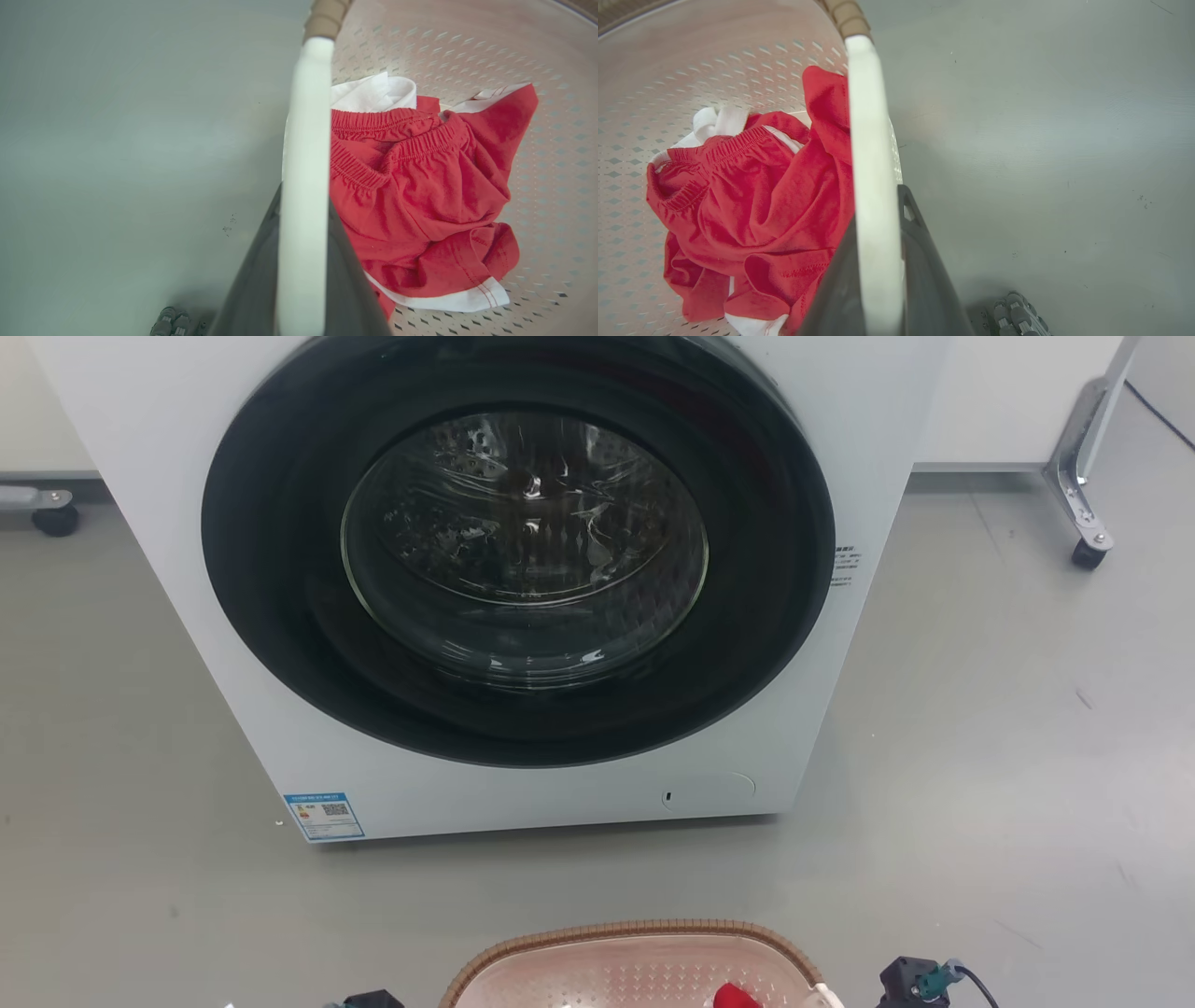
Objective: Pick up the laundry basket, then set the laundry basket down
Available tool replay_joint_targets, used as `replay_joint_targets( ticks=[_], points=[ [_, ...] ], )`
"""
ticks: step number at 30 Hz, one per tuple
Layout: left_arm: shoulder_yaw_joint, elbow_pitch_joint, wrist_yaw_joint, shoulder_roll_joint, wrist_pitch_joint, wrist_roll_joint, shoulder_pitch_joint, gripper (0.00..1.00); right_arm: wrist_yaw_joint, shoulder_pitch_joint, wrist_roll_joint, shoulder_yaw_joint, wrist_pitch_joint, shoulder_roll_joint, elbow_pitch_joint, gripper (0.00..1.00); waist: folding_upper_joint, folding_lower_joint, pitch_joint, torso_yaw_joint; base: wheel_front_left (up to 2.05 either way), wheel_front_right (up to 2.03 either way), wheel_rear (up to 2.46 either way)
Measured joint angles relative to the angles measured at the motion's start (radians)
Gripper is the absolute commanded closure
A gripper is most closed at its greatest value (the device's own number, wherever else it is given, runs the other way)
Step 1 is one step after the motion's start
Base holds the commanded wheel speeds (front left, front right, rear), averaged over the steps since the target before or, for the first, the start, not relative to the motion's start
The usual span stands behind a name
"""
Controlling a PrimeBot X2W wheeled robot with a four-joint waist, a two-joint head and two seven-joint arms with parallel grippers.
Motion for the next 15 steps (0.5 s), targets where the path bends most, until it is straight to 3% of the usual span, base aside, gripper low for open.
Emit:
replay_joint_targets(
  ticks=[15],
  points=[
    [-0.03,-0.014,0.028,0.001,0.026,-0.048,0.036,1.0,0.0,0.029,0.016,-0.002,0.025,0.0,0.002,1.0,0.0001,0.0,-0.037,0.003,0.0,0.0,0.0]
  ],
)
